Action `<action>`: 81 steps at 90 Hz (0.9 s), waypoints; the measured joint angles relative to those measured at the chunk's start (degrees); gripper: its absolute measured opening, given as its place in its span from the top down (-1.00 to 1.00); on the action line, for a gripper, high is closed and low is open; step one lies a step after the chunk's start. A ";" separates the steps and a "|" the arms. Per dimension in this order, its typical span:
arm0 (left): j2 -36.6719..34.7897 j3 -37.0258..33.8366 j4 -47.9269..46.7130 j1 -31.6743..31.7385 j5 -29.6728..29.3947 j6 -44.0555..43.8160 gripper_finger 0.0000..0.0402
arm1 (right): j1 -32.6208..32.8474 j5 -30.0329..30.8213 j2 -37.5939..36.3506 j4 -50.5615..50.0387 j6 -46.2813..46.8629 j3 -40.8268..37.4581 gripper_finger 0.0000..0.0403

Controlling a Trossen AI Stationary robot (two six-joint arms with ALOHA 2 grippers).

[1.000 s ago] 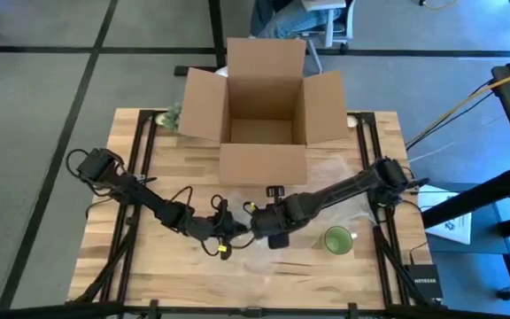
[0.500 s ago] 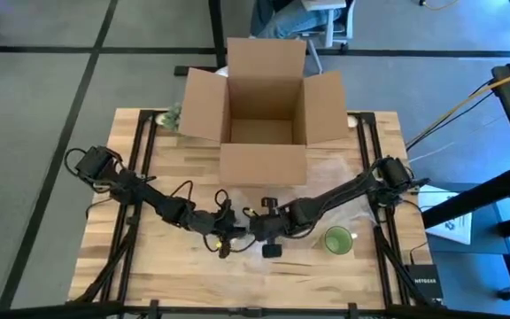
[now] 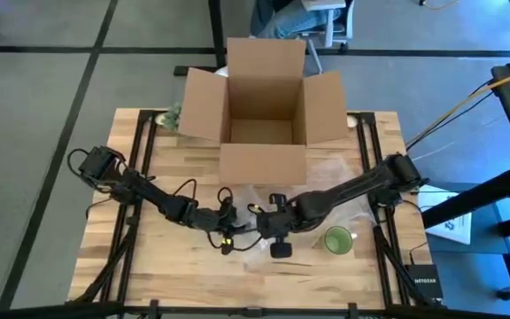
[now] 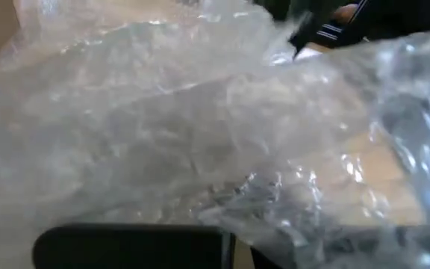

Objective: Wrap mug
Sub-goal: Wrap the white mug with bubble wrap

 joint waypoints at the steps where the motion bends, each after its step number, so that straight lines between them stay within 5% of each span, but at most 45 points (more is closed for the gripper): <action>1: 0.00 0.00 0.00 0.00 -0.01 -0.03 1.00 | -0.03 0.81 -0.20 -0.34 -0.03 0.00 0.99; 18: -0.02 0.00 0.19 0.00 0.03 -0.13 1.00 | -2.17 12.61 -0.59 0.58 -2.68 -2.83 0.99; 48: -0.11 0.02 0.47 -0.11 0.34 -1.83 1.00 | -5.01 8.64 -0.21 34.13 -4.17 -21.29 0.99; 81: -0.17 4.09 -1.25 0.01 -0.10 -2.71 1.00 | -3.14 2.04 1.95 37.86 1.60 -22.28 0.99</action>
